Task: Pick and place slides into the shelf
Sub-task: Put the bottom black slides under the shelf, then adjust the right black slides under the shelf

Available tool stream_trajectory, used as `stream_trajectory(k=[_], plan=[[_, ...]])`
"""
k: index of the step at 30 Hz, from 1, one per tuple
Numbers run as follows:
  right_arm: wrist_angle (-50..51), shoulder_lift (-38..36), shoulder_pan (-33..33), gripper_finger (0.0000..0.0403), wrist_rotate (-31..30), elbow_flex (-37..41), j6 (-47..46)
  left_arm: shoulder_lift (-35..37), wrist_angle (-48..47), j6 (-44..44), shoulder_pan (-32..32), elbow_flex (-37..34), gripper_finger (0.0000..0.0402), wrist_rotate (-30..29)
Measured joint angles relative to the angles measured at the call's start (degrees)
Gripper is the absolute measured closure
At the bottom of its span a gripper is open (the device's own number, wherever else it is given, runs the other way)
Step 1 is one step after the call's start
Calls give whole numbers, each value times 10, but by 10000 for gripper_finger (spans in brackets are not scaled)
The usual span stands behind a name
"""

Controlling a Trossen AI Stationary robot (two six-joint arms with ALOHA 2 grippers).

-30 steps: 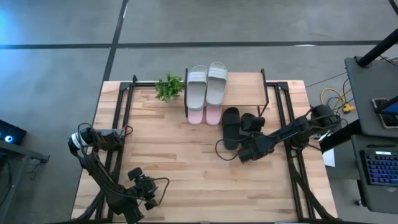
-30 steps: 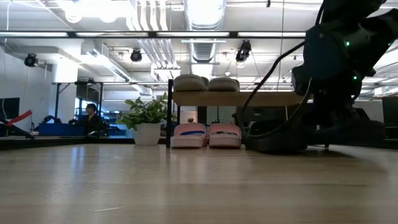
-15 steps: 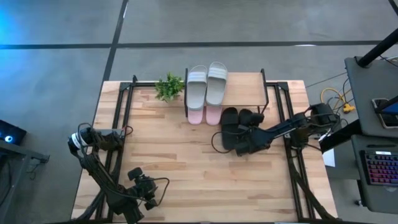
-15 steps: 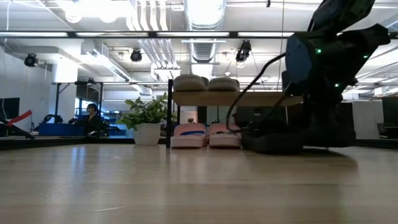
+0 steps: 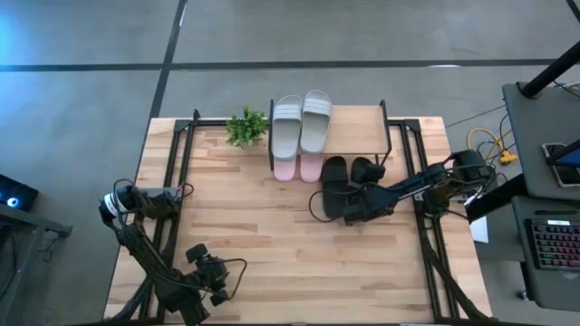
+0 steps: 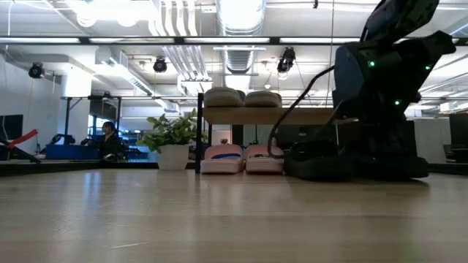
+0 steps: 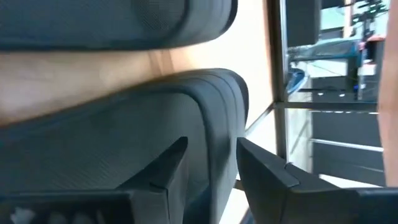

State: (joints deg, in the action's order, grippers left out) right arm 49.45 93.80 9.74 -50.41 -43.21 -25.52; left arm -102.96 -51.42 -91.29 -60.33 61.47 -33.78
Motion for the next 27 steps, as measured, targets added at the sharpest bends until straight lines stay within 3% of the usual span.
stream_trajectory(k=[8, 13, 18, 27], plan=[[40, 0, 4, 278, 94, -49, -55, 0, 0, 0, 0, 0, 217, 10], [105, -1, 8, 280, 103, -90, -143, 0, 1, 0, 0, 1, 217, 11], [110, -1, 4, 274, 106, -93, -149, 0, 0, 1, 0, 0, 217, 11], [235, -2, 14, 249, 233, -130, -256, 0, 0, 1, 0, 0, 217, 11]])
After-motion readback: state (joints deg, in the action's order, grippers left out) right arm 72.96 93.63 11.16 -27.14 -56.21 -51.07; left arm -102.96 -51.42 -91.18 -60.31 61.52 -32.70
